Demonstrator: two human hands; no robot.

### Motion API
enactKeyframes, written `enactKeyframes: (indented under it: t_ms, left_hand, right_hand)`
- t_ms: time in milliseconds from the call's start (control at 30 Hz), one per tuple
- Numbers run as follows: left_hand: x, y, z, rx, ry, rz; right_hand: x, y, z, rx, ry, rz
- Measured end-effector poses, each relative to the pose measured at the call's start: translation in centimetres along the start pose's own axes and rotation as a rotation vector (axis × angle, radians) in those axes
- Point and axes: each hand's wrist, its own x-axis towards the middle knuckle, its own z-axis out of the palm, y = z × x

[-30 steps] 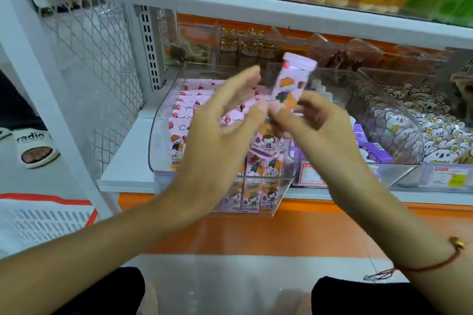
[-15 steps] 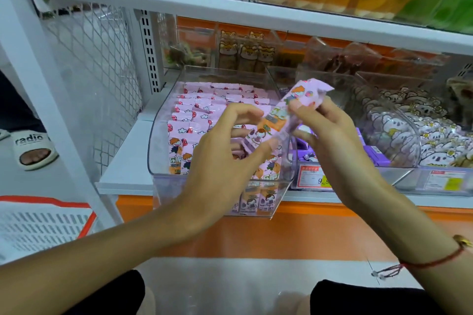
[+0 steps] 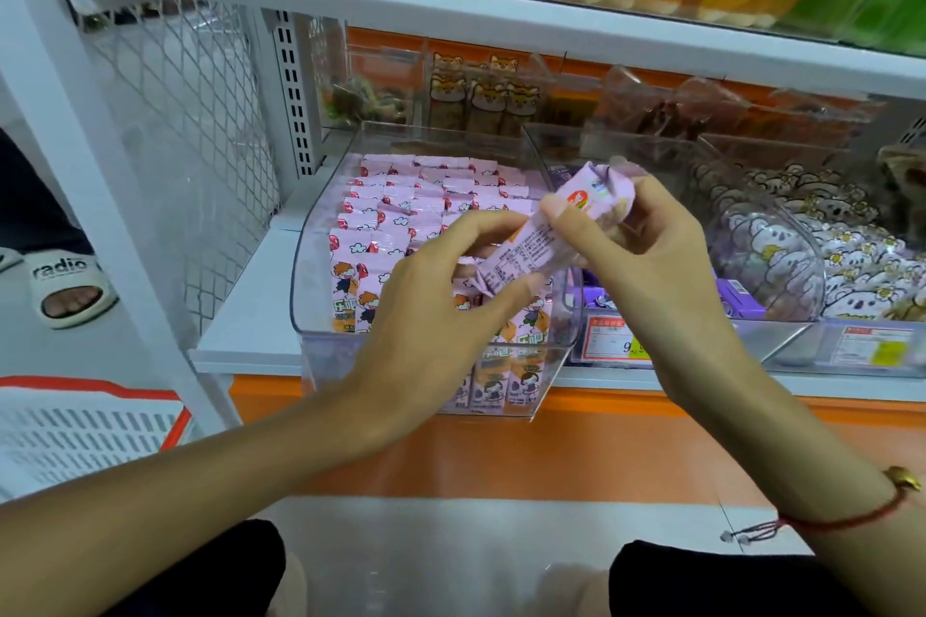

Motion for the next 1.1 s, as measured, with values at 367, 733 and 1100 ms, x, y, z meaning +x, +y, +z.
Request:
enactKeyframes:
  t_ms: [367, 733, 1100]
  left_hand:
    - [0.9, 1.5, -1.1, -0.481, -0.248, -0.559]
    - [1.2, 0.7, -1.8, -0.262, -0.214, -0.290]
    - [1.7, -1.4, -2.1, -0.081, -0.189, 0.024]
  right_hand:
    - [1.2, 0.8, -0.8, 0.031, -0.046, 0.248]
    - [1.2, 0.7, -0.8, 0.085, -0.110, 0.104]
    - [0.9, 0.8, -0.8, -0.035, -0.309, -0.266]
